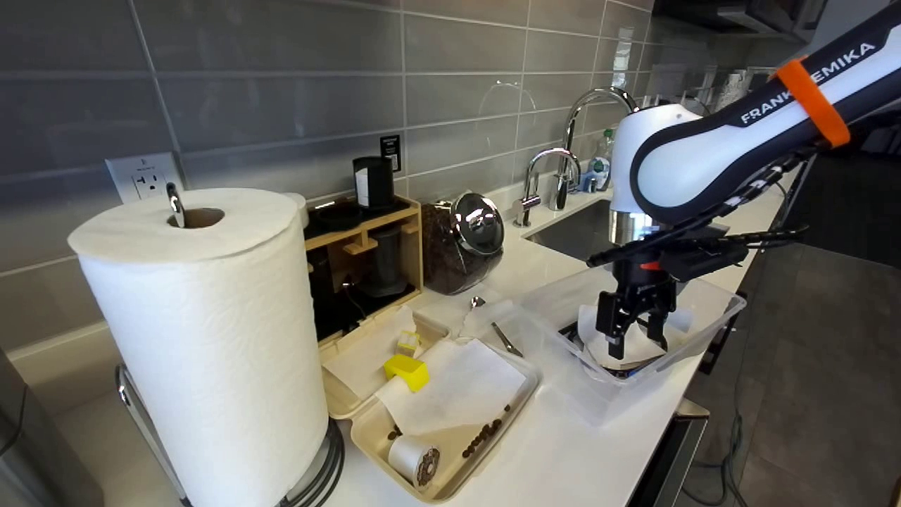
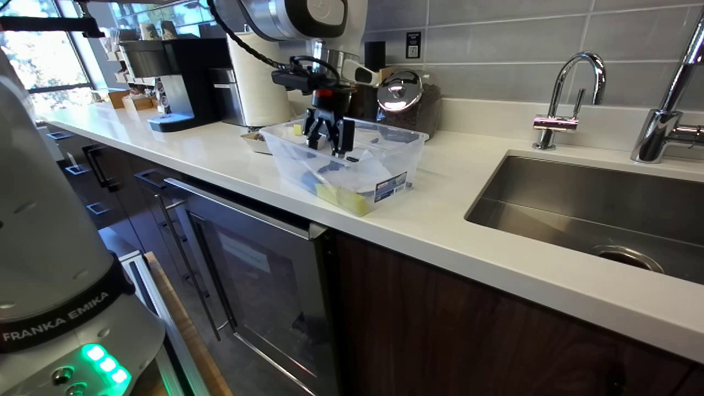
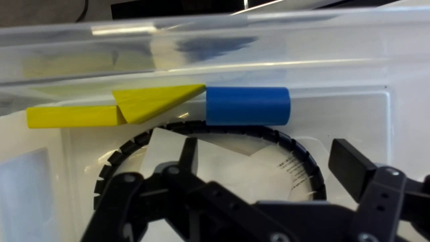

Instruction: Remove the blue block from the lunchbox and put it in the takeaway pack

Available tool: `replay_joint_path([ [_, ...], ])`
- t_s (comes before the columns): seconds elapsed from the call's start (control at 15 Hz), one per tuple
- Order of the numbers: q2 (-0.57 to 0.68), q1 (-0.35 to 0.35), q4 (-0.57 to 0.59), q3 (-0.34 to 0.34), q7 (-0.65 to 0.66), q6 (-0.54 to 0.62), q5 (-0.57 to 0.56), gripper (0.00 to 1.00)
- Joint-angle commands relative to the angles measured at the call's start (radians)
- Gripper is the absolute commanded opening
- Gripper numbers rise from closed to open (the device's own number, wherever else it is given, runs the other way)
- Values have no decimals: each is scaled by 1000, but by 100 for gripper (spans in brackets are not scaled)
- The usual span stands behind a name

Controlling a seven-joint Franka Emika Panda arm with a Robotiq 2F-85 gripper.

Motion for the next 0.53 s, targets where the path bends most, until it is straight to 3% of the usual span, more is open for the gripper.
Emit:
replay_joint_path([
  [0.0, 39, 10, 35, -12, -44, -56, 37, 100],
  [0.47, 70, 4, 52, -21, -58, -125, 45, 100],
])
